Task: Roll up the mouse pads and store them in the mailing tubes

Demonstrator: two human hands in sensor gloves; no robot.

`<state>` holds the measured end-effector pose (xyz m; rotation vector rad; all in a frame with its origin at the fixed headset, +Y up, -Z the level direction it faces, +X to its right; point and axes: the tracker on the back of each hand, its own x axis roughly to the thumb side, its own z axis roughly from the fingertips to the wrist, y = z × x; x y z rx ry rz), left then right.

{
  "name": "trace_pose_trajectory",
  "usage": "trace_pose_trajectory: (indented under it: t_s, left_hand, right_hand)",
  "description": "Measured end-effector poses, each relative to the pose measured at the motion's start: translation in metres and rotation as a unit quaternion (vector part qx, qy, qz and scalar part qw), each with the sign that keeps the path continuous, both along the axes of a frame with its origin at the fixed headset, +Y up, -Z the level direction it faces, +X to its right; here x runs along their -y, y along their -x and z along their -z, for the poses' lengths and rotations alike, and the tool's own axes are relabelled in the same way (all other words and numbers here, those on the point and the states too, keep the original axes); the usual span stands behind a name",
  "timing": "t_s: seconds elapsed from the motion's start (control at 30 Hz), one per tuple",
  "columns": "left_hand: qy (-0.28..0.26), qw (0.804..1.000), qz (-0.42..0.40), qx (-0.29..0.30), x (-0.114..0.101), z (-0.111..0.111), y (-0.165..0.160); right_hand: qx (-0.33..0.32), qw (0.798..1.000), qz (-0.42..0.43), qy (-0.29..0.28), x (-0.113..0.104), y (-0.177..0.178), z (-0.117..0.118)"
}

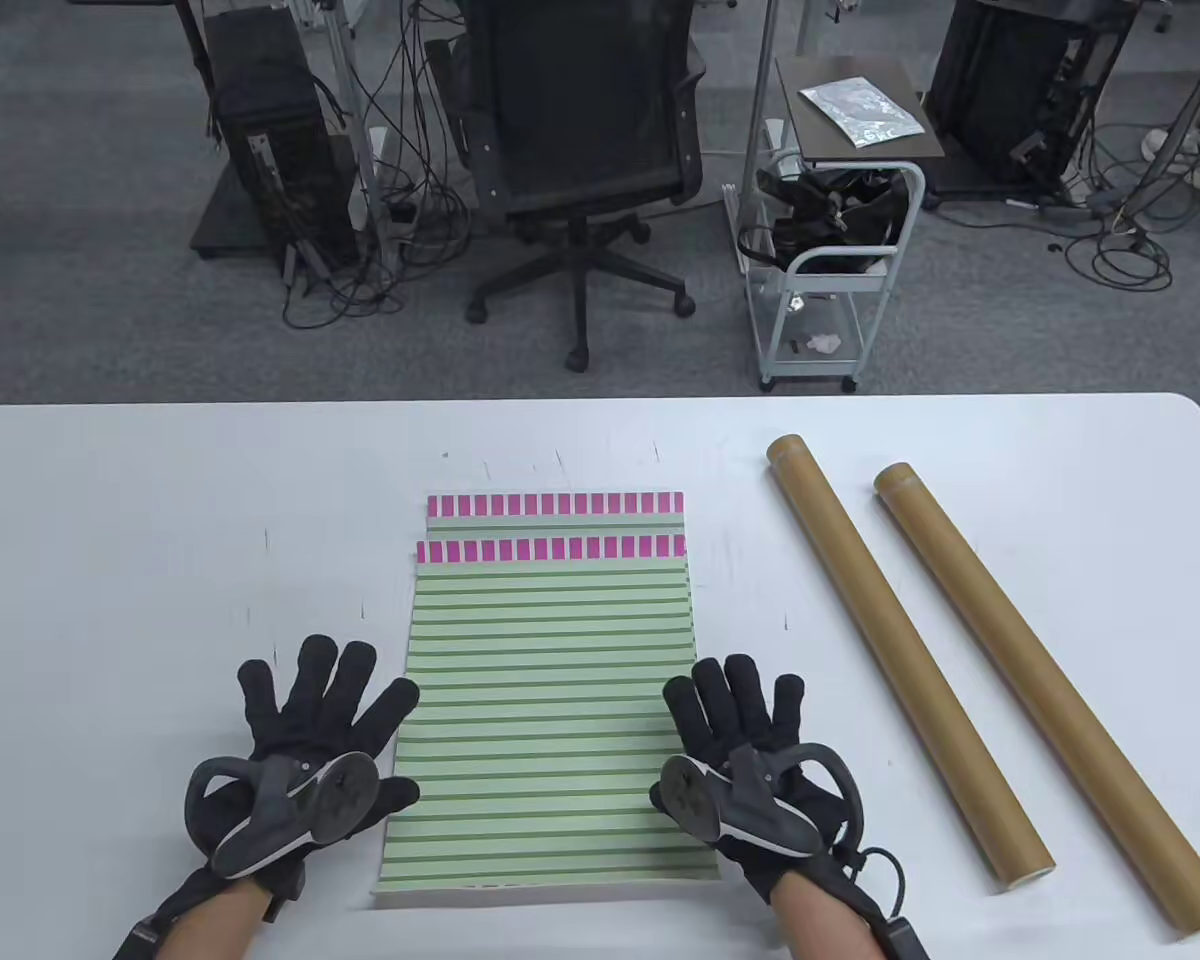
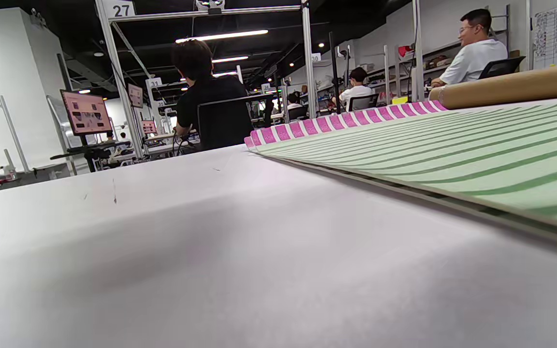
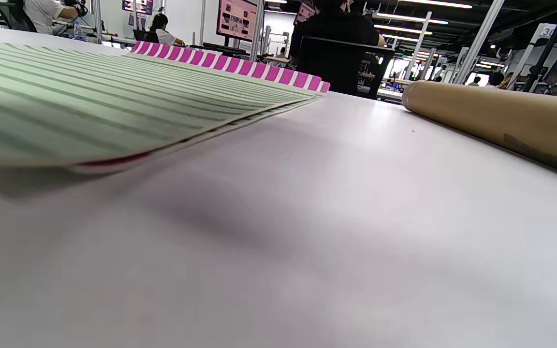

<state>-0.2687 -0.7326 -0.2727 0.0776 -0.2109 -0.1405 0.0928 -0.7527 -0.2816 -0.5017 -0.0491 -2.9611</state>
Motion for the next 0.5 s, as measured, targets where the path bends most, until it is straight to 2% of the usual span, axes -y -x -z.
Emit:
trace_pose_trajectory:
  t_s: [0.23,0.5]
  left_hand:
    - [-0.002,1.0,0.0,0.002,-0.0009,-0.0006,0.0001]
    - [0.007,1.0,0.003,0.003,0.0,0.0013,-0.0011]
  right_hand:
    - [0.005,1.0,-0.005,-0.008,-0.0018,-0.0019,0.0004]
    - [0.003,1.0,0.011,0.012,-0.0033,-0.0068,0.005]
